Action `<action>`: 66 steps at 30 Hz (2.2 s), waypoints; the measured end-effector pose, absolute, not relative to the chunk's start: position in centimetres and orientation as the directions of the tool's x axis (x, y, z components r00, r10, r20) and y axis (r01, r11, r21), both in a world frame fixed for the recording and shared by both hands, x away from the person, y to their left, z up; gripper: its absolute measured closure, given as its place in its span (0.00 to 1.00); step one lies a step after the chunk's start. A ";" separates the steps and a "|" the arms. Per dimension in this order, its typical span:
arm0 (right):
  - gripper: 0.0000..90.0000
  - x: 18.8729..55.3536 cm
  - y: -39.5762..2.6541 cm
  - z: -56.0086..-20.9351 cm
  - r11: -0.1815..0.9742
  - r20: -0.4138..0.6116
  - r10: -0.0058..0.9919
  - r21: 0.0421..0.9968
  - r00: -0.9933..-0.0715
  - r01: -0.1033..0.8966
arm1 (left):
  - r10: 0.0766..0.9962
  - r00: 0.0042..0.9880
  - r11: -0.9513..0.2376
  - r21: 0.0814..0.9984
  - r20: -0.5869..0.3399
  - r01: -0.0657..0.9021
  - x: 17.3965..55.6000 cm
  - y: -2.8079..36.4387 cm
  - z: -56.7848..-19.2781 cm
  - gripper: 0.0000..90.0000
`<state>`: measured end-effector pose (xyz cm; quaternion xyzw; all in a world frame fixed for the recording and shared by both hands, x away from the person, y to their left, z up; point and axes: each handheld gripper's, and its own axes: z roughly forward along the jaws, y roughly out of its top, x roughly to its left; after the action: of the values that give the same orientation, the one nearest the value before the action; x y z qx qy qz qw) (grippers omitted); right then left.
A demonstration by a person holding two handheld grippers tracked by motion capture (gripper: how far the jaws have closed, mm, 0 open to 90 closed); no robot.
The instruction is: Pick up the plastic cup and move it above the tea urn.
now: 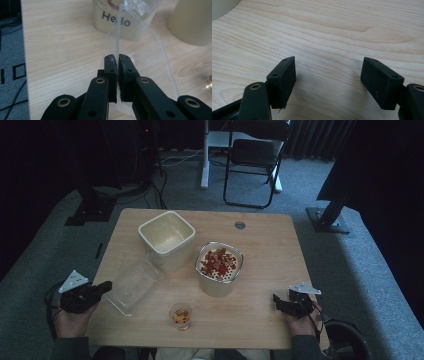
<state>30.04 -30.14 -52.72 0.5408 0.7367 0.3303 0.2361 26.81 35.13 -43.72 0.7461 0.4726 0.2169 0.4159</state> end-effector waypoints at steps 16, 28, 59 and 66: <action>0.31 30.1 -30.1 -52.7 0.196 0.009 0.953 0.743 -0.303 0.640 | 0.917 0.399 -0.202 0.870 0.007 0.450 27.8 37.1 -38.5 0.97; 0.31 30.1 -30.1 -52.7 0.195 0.009 0.954 0.742 -0.301 0.641 | 0.927 0.372 -0.190 0.906 0.039 0.378 30.1 37.6 -33.6 0.97; 0.31 30.1 -30.1 -52.7 0.195 0.009 0.954 0.743 -0.300 0.640 | 0.849 0.524 -0.255 0.917 0.061 0.307 38.9 28.5 -30.4 0.62; 0.31 30.1 -30.1 -52.7 0.195 0.009 0.954 0.743 -0.300 0.640 | 0.856 0.514 -0.239 0.922 0.053 0.304 38.9 28.4 -30.5 0.56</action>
<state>30.15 -30.15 -52.72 0.5418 0.7355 0.3303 0.2373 38.90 28.42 -30.46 0.7308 0.3968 0.2925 0.4720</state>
